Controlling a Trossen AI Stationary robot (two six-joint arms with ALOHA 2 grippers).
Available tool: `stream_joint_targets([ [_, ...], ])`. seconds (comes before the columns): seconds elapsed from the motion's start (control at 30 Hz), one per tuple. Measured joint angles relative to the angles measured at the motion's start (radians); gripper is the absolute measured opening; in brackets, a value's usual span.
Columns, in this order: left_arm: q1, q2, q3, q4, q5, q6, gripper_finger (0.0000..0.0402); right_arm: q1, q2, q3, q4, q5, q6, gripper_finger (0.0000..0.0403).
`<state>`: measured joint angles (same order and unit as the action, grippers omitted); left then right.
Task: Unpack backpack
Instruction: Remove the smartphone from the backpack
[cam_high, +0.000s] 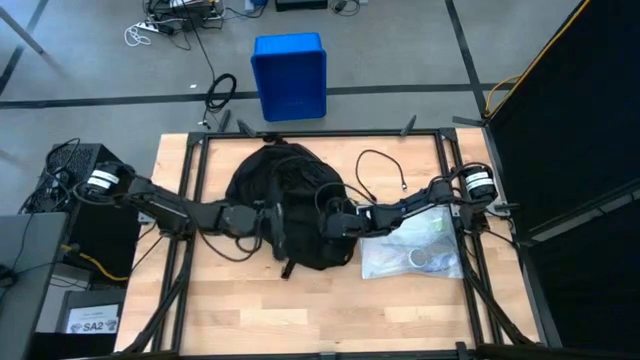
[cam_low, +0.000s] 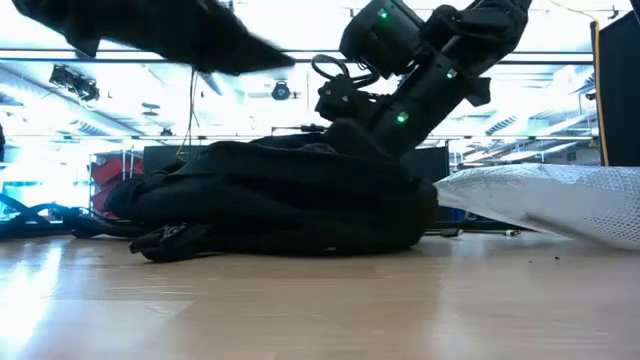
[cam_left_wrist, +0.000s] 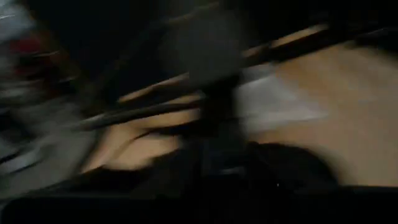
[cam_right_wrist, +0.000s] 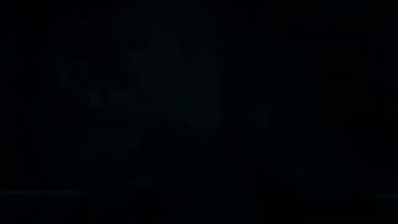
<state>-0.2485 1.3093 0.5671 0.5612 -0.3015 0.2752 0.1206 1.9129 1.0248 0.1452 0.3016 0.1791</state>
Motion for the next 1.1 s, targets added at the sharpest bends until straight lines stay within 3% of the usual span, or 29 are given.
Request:
stream_joint_targets([
  [0.2, -0.034, 0.131, 0.000, -0.014, -0.005, -0.162, 0.0098, -0.008, 0.000, 0.000, 0.140, -0.016, -0.066, 0.0118],
  [0.33, -0.034, 0.235, 0.000, -0.005, -0.011, -0.256, 0.0098, -0.001, -0.007, 0.000, 0.132, -0.026, -0.109, 0.0120],
  [0.53, -0.047, 0.352, 0.000, -0.012, 0.051, -0.375, 0.0098, 0.035, -0.051, 0.000, -0.064, -0.037, -0.155, 0.0117],
  [0.77, -0.073, 0.452, 0.005, -0.008, 0.082, -0.412, 0.0098, 0.102, -0.087, 0.002, -0.287, -0.036, -0.165, 0.0113],
  [1.1, -0.074, 0.469, -0.003, 0.107, 0.095, -0.345, 0.0098, 0.172, -0.086, 0.002, -0.333, -0.061, -0.127, 0.0123],
])
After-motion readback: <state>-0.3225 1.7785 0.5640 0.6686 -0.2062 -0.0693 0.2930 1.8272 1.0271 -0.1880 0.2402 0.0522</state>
